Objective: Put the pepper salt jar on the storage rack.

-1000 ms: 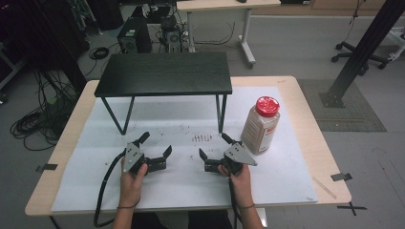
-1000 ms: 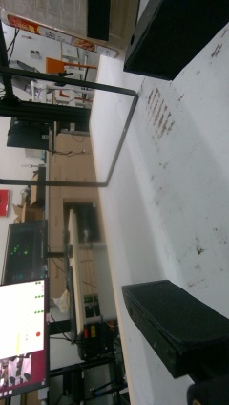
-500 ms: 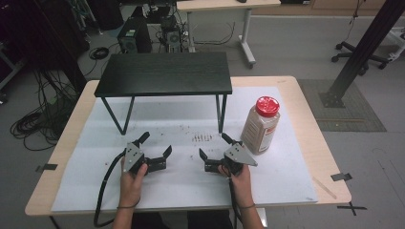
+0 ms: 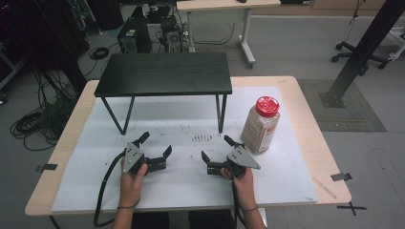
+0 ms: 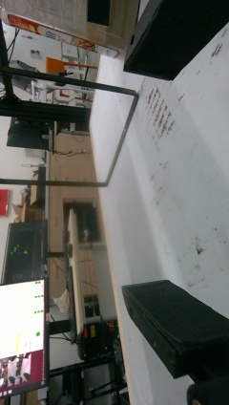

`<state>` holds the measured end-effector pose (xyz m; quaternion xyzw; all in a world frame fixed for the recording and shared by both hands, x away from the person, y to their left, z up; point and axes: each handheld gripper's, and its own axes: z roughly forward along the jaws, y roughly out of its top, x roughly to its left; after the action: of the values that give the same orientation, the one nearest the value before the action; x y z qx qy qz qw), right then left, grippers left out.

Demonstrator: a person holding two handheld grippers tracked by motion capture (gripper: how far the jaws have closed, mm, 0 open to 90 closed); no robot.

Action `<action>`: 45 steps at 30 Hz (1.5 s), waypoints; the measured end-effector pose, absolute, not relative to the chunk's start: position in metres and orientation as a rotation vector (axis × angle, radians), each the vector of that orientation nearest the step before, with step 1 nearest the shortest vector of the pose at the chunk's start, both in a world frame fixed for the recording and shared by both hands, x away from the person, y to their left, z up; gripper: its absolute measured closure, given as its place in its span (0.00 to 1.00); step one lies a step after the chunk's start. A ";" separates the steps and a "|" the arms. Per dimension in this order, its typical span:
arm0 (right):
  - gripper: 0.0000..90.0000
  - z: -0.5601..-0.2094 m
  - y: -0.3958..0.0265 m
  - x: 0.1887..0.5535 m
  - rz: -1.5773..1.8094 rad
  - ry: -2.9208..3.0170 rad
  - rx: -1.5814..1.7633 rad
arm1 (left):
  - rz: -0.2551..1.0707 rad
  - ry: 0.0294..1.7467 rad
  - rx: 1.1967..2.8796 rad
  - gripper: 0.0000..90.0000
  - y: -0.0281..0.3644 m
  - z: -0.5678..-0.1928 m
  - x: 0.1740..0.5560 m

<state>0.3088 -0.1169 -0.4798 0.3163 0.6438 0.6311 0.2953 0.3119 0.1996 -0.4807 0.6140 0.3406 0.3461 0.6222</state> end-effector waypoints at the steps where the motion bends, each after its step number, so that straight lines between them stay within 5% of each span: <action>1: 0.00 -0.480 -0.117 0.308 1.681 1.712 0.843 | 0.796 0.782 1.411 0.00 0.200 -0.481 0.312; 45: 0.00 -0.479 -0.141 0.281 1.676 1.730 0.847 | 0.795 0.782 1.410 0.00 0.200 -0.481 0.312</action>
<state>0.2813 -0.1409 -0.4792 0.3174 0.6483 0.6283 0.2901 0.3119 0.1996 -0.4807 0.6139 0.3403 0.3463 0.6224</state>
